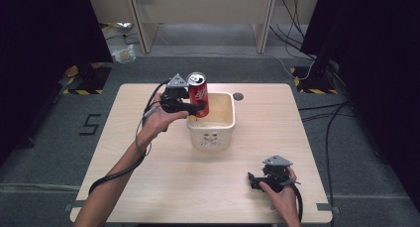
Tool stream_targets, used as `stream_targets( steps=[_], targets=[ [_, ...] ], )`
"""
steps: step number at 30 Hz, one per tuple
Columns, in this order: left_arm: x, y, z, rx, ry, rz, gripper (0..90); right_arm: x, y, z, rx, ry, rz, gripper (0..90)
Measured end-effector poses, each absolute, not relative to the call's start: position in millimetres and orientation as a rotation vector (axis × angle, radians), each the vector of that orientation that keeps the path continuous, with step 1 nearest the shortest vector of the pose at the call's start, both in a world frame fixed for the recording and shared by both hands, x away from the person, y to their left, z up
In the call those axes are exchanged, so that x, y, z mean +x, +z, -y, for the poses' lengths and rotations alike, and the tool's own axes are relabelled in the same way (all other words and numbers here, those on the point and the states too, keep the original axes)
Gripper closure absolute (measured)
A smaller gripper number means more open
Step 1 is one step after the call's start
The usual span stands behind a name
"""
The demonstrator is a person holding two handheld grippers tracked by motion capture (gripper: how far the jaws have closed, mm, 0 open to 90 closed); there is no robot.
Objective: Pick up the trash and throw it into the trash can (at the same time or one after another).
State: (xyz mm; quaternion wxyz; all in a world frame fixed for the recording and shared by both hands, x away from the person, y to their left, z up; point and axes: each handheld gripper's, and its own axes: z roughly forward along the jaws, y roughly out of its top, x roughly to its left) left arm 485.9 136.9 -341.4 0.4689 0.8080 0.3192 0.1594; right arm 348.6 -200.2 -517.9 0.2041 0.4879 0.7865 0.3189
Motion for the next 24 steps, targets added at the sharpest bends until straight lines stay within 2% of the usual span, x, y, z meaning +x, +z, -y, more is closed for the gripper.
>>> stream_targets(
  steps=[8, 24],
  targets=[
    [488, -358, -130, 2.025, 0.348, -0.778, 33.6, 349, -518, 200, 1.36, 0.89, -2.194, 1.8],
    [491, -360, -122, 2.046, 0.344, -0.773, 33.5, 349, -518, 200, 1.36, 0.889, -2.194, 1.8]
  ],
)
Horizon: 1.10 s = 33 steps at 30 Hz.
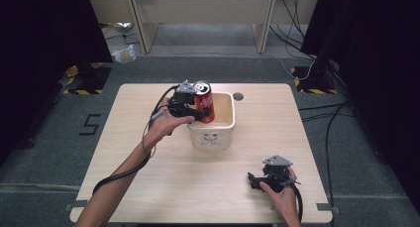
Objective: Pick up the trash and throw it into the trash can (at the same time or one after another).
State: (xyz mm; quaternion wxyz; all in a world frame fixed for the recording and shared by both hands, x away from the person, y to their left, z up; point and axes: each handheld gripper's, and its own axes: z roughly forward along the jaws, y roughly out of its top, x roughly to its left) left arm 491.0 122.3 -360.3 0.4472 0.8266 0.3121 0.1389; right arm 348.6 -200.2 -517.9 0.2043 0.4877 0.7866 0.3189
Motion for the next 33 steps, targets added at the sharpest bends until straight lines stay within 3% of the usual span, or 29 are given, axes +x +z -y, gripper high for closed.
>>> stream_targets(
  steps=[33],
  targets=[
    [491, -355, -142, 2.001, 0.34, -0.82, 22.6, 349, -518, 200, 1.363, 0.891, -2.194, 1.7]
  ],
)
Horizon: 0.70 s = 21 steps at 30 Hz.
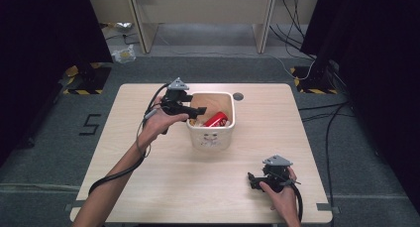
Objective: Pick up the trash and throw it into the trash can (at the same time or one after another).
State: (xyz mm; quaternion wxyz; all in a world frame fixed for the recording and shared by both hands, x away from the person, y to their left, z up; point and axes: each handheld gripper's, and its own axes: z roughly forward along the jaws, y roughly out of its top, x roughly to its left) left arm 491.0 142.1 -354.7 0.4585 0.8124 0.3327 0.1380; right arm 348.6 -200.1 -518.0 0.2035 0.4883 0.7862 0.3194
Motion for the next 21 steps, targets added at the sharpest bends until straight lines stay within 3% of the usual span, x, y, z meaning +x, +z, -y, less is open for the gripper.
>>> stream_targets(
  steps=[21],
  targets=[
    [484, -355, -183, 1.949, 0.364, -0.876, 19.9, 349, -518, 200, 1.362, 0.891, -2.194, 1.7]
  ],
)
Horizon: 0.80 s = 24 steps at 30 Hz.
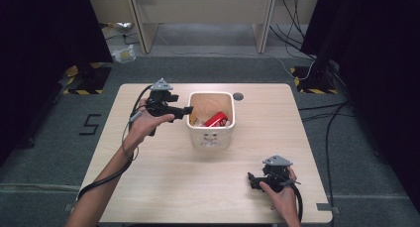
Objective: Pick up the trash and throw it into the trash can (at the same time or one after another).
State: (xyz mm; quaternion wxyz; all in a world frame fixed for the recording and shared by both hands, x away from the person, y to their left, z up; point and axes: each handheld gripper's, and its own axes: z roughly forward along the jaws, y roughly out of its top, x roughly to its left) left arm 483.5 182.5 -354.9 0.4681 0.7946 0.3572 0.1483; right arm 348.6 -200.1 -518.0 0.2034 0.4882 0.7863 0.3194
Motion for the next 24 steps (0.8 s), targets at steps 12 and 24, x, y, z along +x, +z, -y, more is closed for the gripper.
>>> stream_targets(
  steps=[12, 24],
  targets=[
    [475, -364, -204, 1.925, 0.375, -0.9, 19.4, 349, -518, 200, 1.363, 0.891, -2.194, 1.7],
    [469, -375, -222, 1.894, 0.379, -0.916, 17.0, 349, -518, 200, 1.362, 0.891, -2.194, 1.7]
  ],
)
